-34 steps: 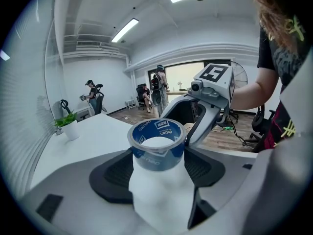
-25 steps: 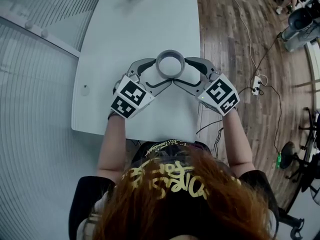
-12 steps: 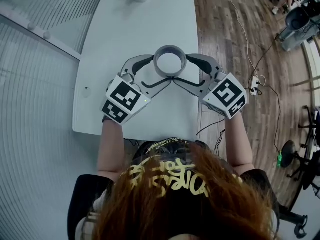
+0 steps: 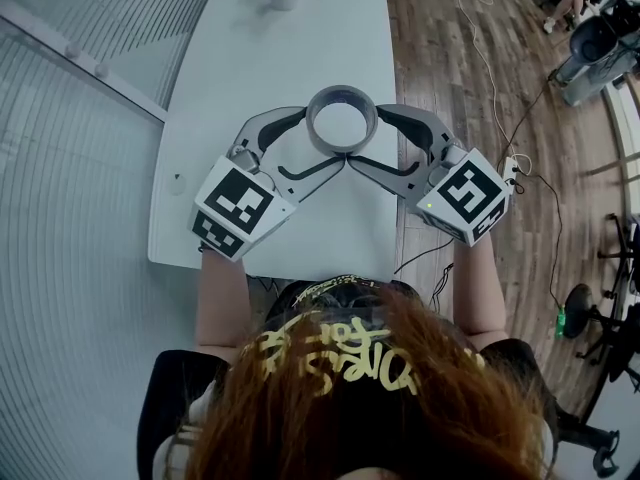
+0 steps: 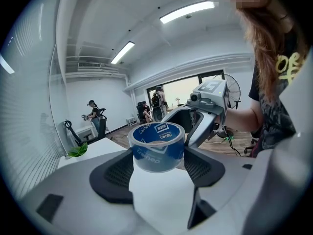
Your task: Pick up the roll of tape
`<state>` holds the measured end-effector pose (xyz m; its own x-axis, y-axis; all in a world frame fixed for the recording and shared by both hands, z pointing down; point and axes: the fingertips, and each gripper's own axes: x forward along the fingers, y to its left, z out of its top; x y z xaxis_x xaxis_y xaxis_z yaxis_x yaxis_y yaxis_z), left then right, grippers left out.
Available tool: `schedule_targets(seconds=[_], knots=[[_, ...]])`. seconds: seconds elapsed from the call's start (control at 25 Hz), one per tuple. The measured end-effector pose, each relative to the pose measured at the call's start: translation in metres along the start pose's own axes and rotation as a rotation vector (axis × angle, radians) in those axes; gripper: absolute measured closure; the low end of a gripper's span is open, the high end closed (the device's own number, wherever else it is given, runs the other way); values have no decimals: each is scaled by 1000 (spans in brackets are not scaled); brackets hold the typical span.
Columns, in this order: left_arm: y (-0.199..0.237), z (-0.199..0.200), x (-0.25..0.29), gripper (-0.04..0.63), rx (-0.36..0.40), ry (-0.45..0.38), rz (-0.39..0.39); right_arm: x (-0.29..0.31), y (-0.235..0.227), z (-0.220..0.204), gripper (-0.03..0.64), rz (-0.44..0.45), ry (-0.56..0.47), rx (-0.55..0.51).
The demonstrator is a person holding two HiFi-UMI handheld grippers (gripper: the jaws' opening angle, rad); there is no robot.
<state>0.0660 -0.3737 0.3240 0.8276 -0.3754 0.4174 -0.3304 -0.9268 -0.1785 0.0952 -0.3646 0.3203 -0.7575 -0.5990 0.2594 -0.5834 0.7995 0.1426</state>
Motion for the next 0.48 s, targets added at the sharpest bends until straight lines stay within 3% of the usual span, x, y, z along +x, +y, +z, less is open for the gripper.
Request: schedule_targets(seconds=[0.48], knots=[[-5, 9, -7, 275, -14, -30, -2, -7, 5, 9, 313, -7, -4, 19]])
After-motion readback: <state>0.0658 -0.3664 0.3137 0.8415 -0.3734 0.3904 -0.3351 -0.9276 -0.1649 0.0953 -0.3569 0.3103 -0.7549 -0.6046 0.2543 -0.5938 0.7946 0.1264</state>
